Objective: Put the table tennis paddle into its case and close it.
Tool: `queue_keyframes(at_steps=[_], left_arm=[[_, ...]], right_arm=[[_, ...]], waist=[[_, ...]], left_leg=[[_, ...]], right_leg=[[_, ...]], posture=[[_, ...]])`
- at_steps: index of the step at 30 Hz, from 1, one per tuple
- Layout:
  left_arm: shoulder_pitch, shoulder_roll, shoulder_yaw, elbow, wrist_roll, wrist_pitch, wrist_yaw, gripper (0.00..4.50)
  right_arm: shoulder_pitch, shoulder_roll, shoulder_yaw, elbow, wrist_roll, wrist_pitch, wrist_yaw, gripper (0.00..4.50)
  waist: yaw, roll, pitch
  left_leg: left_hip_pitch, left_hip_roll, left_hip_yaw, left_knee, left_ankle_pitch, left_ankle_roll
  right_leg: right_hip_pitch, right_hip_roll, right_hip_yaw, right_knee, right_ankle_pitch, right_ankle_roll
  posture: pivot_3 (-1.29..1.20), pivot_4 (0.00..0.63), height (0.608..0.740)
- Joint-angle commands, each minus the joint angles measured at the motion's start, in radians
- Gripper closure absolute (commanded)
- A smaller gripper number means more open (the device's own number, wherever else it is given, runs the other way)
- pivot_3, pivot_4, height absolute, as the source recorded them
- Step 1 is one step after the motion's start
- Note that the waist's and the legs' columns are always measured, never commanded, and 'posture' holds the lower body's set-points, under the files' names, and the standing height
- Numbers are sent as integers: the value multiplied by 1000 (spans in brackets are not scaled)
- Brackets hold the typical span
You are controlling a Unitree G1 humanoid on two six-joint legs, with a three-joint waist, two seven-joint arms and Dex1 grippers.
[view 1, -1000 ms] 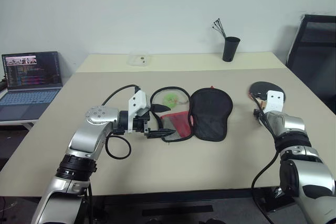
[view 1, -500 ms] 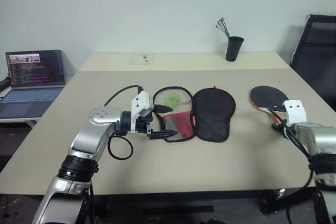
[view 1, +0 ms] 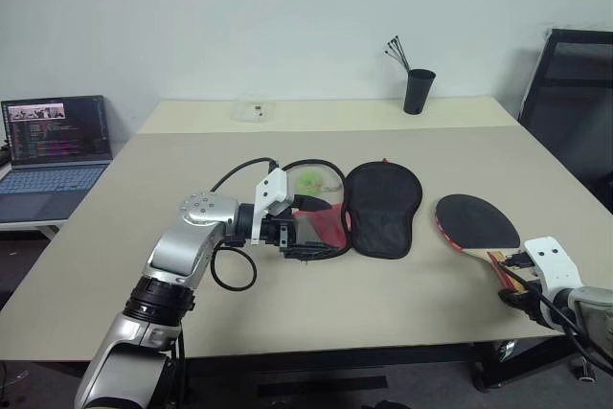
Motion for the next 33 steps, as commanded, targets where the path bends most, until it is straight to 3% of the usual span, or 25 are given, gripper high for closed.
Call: queue_keyframes(at_steps=[1, 2, 8, 17, 25, 28, 33], left_arm=[[-27, 1, 5, -6, -2, -29, -8, 0], [-26, 3, 5, -5, 0, -32, -7, 0], [9, 19, 18, -39, -6, -22, 7, 0], [25, 29, 24, -47, -7, -26, 24, 0], [30, 30, 23, -44, -5, -36, 32, 0], [34, 31, 23, -47, -5, -38, 34, 0], [43, 33, 19, -47, 0, -49, 34, 0]], right_arm=[[-40, -15, 21, 27, 1, -41, 15, 2985], [-47, -20, 25, 38, -4, -48, 13, 2985], [-121, -24, 66, 116, -11, -69, 22, 1025], [-258, 15, 125, 265, -41, -148, 7, 1025], [-261, 26, 114, 312, -49, -131, -7, 1025], [-257, 44, 94, 322, -57, -119, -34, 1617], [-266, 73, 56, 326, -71, -119, -75, 3113]], waist=[[-4, 0, 0], [-5, -1, 0], [-8, -1, 0], [-3, -1, 0], [-3, -1, 0], [-3, -2, 0], [-2, -2, -1]], left_leg=[[0, 0, 0, 0, 0, 0], [1, 0, 0, 0, 0, 0], [2, 0, 1, 1, 0, 0], [1, 0, 2, 0, 0, 0], [1, 0, 2, 0, 0, 0], [1, 0, 2, 0, 0, 0], [1, 0, 2, 1, 0, 0]], right_leg=[[0, 0, 1, 0, 0, 0], [0, 0, 2, 0, 1, 0], [0, 0, 6, 0, 2, 2], [-1, 0, 7, -1, 2, 2], [-1, 0, 7, 0, 2, 2], [-1, 0, 7, 0, 2, 2], [0, -1, 7, 0, 3, 3]], posture=[[0, 150, 740], [0, 150, 740], [0, 150, 740], [0, 150, 740], [0, 150, 740], [0, 150, 740], [0, 150, 740]])
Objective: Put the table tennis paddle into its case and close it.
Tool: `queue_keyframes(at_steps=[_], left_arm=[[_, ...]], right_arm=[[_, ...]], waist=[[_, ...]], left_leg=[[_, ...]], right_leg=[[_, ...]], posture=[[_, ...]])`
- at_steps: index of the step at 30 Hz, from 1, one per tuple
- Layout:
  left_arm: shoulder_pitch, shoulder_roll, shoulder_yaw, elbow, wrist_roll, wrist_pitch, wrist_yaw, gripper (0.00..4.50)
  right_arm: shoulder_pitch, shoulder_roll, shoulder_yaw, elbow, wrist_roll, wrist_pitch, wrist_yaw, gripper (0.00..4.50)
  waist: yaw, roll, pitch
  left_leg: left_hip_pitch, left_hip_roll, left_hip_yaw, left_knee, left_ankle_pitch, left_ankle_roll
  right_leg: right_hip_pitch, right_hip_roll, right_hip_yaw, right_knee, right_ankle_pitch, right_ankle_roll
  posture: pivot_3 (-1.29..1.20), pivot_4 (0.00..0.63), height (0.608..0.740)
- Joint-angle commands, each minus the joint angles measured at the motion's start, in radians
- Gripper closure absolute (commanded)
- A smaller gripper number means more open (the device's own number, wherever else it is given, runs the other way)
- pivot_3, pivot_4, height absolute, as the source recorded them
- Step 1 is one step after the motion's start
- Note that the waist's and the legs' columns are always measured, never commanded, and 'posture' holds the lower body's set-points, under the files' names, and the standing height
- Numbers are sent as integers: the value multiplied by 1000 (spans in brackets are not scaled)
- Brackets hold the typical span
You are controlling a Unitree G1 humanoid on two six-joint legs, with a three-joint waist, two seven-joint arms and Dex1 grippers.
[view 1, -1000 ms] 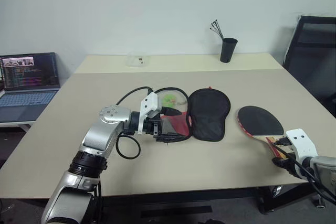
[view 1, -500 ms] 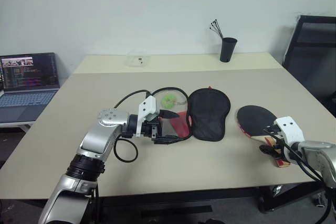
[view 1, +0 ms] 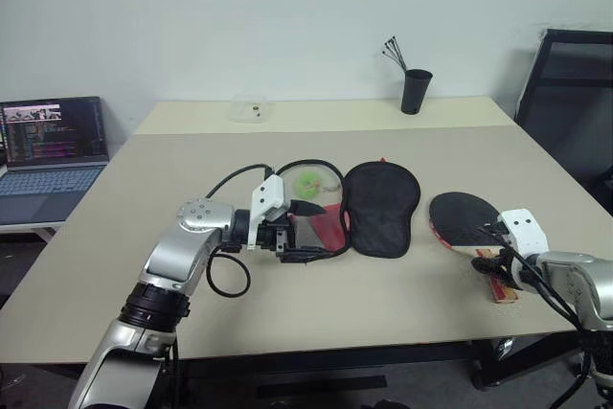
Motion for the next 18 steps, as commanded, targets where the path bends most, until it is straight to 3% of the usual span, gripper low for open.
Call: queue_keyframes(at_steps=[1, 13, 18], left_arm=[[-2, 10, 19, -42, -5, -22, 5, 0], [46, 25, 32, -84, -18, -6, 32, 0], [58, 20, 32, -99, -20, 0, 45, 0]], right_arm=[[-15, 8, -50, 15, -35, 1, -54, 3380], [-223, 23, -161, -61, -17, 121, -126, 3415], [-368, 222, -130, -125, -17, 208, -202, 3415]], waist=[[1, 0, 0], [-1, 1, 1], [-9, 1, 1]], left_leg=[[0, 0, 0, 0, 0, 0], [-1, 0, 2, -1, 0, 0], [-1, 1, 2, -1, 0, 0]], right_leg=[[0, 0, 0, 0, 0, 0], [-2, -1, 3, 0, 1, 1], [-2, 1, 2, 0, 0, 1]], posture=[[0, 150, 740], [0, 150, 740], [0, 150, 740]])
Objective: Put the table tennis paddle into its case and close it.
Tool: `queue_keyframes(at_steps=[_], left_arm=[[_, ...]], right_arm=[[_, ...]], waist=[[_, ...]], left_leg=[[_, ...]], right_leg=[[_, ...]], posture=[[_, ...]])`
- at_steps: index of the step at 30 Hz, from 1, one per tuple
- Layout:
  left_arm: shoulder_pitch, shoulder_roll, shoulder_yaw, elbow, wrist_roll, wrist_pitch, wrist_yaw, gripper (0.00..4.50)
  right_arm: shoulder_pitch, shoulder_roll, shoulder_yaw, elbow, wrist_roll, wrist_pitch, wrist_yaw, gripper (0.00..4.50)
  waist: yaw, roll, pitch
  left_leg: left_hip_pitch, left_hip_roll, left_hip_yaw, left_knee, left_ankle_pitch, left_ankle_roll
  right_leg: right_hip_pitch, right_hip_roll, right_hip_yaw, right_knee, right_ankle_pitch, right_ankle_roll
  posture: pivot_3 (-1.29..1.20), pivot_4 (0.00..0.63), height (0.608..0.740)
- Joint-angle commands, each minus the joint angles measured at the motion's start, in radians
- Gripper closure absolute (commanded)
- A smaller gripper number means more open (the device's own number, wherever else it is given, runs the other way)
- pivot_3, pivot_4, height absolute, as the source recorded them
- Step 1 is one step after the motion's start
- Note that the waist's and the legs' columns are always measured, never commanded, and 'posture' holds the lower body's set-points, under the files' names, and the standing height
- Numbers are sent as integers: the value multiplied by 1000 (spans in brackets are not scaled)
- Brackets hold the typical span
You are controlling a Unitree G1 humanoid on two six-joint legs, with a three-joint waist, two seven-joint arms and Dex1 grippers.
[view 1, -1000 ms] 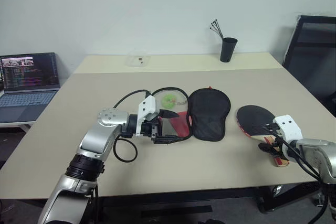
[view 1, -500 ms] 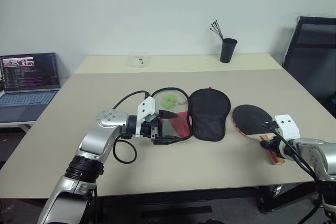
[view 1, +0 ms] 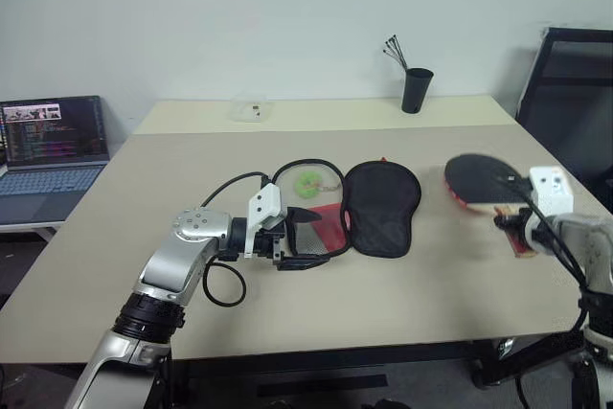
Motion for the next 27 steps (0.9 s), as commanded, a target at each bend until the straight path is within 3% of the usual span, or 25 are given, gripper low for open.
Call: queue_keyframes(at_steps=[1, 9, 20, 27], left_arm=[[-1, 4, 21, -46, -17, 0, 9, 0], [18, 3, 25, -71, -19, 10, 21, 0], [37, 7, 28, -93, -19, 17, 37, 0], [38, 7, 27, -93, -19, 16, 39, 0]], right_arm=[[-87, 144, 19, -74, -5, 43, -60, 3415], [-154, 401, 77, 39, -60, -65, -165, 3415], [-160, 448, 151, 294, -118, -329, -193, 3415], [-149, 468, 171, 336, -127, -355, -205, 3415]], waist=[[-6, 0, 0], [-3, 0, 0], [-8, 0, 0], [-16, 0, 0]], left_leg=[[0, 0, 0, 0, 0, 0], [-4, 1, -1, 0, 0, 0], [-5, 0, -1, 0, 0, 0], [-5, 1, -1, 0, 0, 0]], right_leg=[[0, 0, 0, 0, 0, 0], [-2, -3, -1, 0, 0, 0], [-3, -3, -1, 0, 0, 0], [-3, -3, -1, 0, 0, 0]], posture=[[0, 150, 740], [0, 150, 740], [0, 150, 740], [0, 150, 740]])
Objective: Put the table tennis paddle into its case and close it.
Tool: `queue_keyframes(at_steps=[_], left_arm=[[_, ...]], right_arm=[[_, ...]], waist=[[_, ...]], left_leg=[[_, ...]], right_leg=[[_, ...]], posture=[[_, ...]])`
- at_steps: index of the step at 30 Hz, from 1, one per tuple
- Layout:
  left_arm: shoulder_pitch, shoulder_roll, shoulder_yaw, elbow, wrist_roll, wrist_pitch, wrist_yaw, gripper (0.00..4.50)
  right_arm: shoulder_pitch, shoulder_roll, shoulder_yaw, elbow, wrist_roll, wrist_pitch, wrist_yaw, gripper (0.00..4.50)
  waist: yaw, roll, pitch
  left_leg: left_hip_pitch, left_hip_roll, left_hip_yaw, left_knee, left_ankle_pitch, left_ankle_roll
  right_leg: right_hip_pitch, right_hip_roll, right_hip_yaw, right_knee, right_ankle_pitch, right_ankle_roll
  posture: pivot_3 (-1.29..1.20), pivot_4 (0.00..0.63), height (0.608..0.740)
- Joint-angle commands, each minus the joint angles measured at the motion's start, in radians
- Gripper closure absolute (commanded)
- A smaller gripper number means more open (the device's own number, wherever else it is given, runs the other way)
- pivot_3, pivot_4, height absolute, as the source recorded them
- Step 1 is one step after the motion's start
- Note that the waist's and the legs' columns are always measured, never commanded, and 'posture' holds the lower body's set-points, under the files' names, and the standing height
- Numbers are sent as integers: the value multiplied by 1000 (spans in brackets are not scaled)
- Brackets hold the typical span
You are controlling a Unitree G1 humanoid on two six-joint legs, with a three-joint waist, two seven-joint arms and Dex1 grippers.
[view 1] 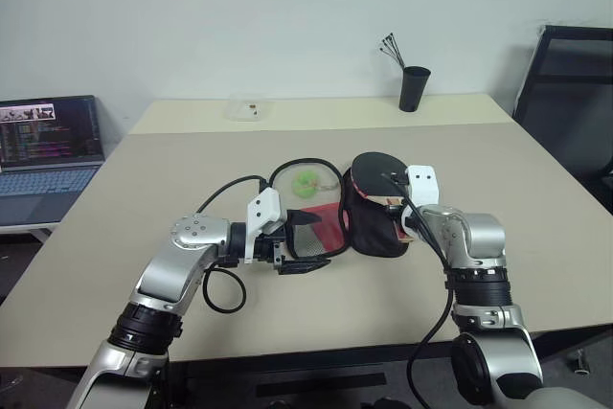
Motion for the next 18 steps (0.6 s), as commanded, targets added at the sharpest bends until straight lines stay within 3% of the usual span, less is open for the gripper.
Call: queue_keyframes(at_steps=[1, 15, 18], left_arm=[[-4, 8, 19, -40, -18, -2, 4, 0], [-5, 11, 17, -38, -16, -3, 6, 0], [-4, 10, 15, -41, -17, -1, 8, 0]], right_arm=[[-27, 16, 2, -18, 1, -29, -8, 3415], [-26, 59, -30, -18, -1, -23, -65, 3415], [-19, 61, -26, -27, -1, -29, -70, 2484]], waist=[[0, 0, 0], [-1, 0, 0], [-1, 0, 0]], left_leg=[[0, 0, 0, 0, 0, 0], [0, 0, 0, 0, 0, 0], [0, 0, 0, 0, 0, 0]], right_leg=[[0, 0, 0, 0, 0, 0], [0, 0, 0, 0, 0, 0], [0, 0, 0, 0, 0, 0]], posture=[[0, 150, 740], [0, 150, 740], [0, 150, 740]])
